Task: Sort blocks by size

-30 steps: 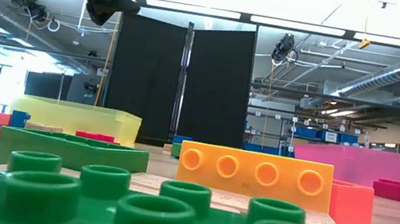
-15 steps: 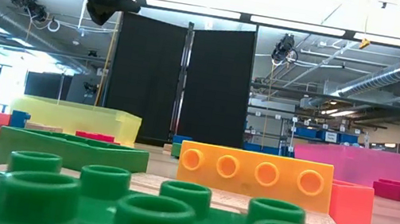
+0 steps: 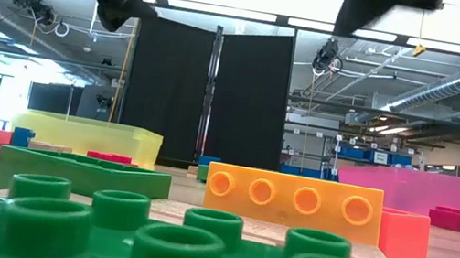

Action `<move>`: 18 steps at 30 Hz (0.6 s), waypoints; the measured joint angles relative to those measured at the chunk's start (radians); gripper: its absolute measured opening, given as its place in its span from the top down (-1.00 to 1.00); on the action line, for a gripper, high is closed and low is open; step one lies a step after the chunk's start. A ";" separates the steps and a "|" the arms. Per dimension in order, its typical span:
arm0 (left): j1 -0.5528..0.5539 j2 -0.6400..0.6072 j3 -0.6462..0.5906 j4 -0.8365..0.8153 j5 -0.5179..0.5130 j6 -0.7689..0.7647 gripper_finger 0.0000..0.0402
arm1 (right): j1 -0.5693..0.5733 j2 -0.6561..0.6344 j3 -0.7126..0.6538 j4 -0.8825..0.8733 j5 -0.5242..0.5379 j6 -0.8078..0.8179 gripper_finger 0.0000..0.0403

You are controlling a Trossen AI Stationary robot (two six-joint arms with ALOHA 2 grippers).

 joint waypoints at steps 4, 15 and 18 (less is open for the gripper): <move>0.000 0.000 0.000 -0.033 0.032 0.000 -0.07 | -0.030 0.065 0.001 0.000 -0.149 -0.137 -0.11; 0.000 0.000 0.000 -0.107 0.048 -0.001 -0.07 | -0.075 0.128 -0.010 -0.027 -0.277 -0.324 -0.11; 0.000 0.000 0.000 -0.107 0.048 0.000 -0.07 | -0.073 0.128 -0.011 -0.021 -0.251 -0.409 -0.13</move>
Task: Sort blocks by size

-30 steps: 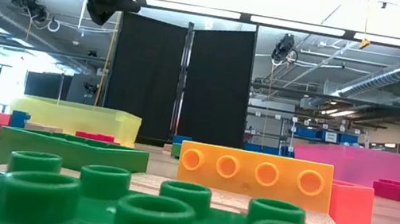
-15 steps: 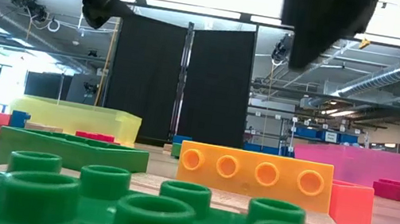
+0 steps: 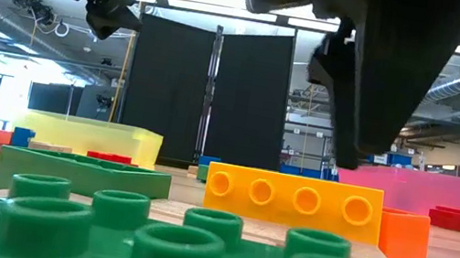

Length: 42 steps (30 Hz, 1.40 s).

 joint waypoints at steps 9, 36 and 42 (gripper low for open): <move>0.000 0.000 0.000 -0.001 0.000 0.000 -0.07 | 0.025 0.018 -0.001 0.012 0.023 -0.222 -0.12; 0.000 0.000 0.000 0.062 -0.001 -0.135 -0.07 | 0.058 0.010 -0.184 0.209 0.109 -0.395 0.12; 0.000 0.000 0.000 0.136 -0.001 -0.133 -0.07 | 0.060 0.008 -0.182 0.191 0.110 -0.387 0.24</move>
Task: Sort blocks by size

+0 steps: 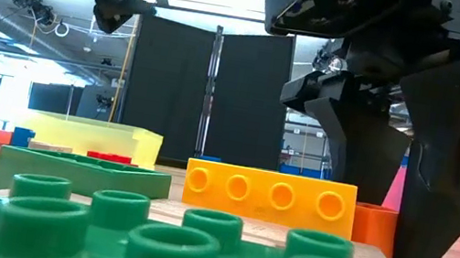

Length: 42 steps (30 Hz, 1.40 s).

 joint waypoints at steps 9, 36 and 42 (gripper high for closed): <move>0.000 0.000 0.000 0.100 0.000 -0.001 -0.07 | -0.010 -0.123 -0.005 -0.156 0.141 0.122 0.24; 0.029 0.000 0.000 0.327 -0.243 0.175 -0.07 | -0.368 -0.632 -0.003 -0.296 0.435 0.487 0.24; 0.041 -0.005 0.000 0.297 -0.269 0.244 -0.07 | -0.474 -0.639 -0.003 -0.302 0.440 0.525 0.24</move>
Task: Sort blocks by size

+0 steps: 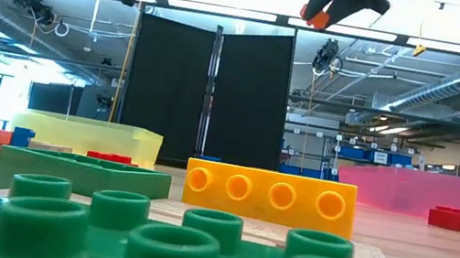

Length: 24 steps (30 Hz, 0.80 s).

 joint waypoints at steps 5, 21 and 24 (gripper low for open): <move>0.001 -0.041 0.000 -0.052 0.000 0.011 -0.07 | -0.065 0.000 0.000 -0.065 0.015 0.002 0.24; 0.001 -0.196 0.038 -0.375 -0.212 0.071 -0.07 | -0.378 -0.110 -0.280 -0.129 0.022 0.074 0.24; 0.001 -0.200 0.038 -0.397 -0.219 0.074 -0.07 | -0.473 -0.168 -0.379 -0.088 -0.016 0.099 0.24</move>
